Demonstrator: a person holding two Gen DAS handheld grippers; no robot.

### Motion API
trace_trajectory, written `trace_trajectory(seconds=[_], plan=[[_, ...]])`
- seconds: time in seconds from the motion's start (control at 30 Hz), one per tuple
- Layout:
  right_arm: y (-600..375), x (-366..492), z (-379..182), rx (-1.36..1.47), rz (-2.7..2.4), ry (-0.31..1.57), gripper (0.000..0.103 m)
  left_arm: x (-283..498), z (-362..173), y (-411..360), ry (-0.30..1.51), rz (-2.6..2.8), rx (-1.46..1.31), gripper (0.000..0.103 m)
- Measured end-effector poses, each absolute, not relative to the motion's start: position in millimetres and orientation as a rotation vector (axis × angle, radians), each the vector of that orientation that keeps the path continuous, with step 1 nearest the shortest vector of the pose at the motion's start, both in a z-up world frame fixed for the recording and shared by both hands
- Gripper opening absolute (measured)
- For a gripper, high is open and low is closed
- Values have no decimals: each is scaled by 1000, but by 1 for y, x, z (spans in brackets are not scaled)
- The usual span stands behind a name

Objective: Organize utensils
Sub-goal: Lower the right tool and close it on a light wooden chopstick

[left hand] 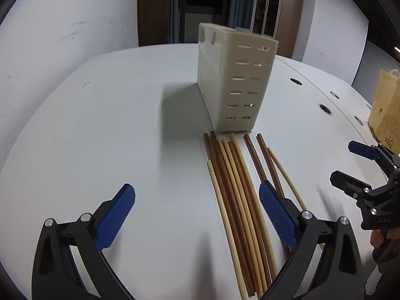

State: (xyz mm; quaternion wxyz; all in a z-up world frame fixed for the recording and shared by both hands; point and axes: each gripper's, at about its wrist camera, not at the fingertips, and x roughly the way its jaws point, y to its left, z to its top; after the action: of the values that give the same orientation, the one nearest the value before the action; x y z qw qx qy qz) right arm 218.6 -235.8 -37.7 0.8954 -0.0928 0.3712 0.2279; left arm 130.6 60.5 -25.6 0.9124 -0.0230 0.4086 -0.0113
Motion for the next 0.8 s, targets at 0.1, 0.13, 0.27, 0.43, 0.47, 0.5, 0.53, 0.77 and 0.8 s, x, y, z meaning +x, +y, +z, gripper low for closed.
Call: trace_trajectory(seconds=[0.1,0.13,0.27,0.43,0.47,0.5,0.53,0.77,0.8], plan=[[-231,230,-42,-207,462,798,95,142,-29,61,869,-29,-39,98],[-230,234,-44,-204,458,816,95,145,-30,61,877,-29,-37,98],[-226,250,-55,-188,459,889,94,160,-38,64,932,-41,-45,95],[-221,266,-64,-175,459,959,94,179,-50,70,1013,-45,-61,92],[-222,269,-65,-173,456,971,94,182,-52,71,1029,-50,-67,90],[-221,273,-66,-170,455,985,93,186,-54,72,1045,-58,-74,88],[-219,277,-68,-168,456,997,92,191,-56,73,1069,-70,-83,86],[-213,296,-79,-171,444,1062,83,211,-67,74,1130,-64,-81,79],[-212,297,-80,-170,444,1069,81,213,-68,74,1137,-64,-84,79]])
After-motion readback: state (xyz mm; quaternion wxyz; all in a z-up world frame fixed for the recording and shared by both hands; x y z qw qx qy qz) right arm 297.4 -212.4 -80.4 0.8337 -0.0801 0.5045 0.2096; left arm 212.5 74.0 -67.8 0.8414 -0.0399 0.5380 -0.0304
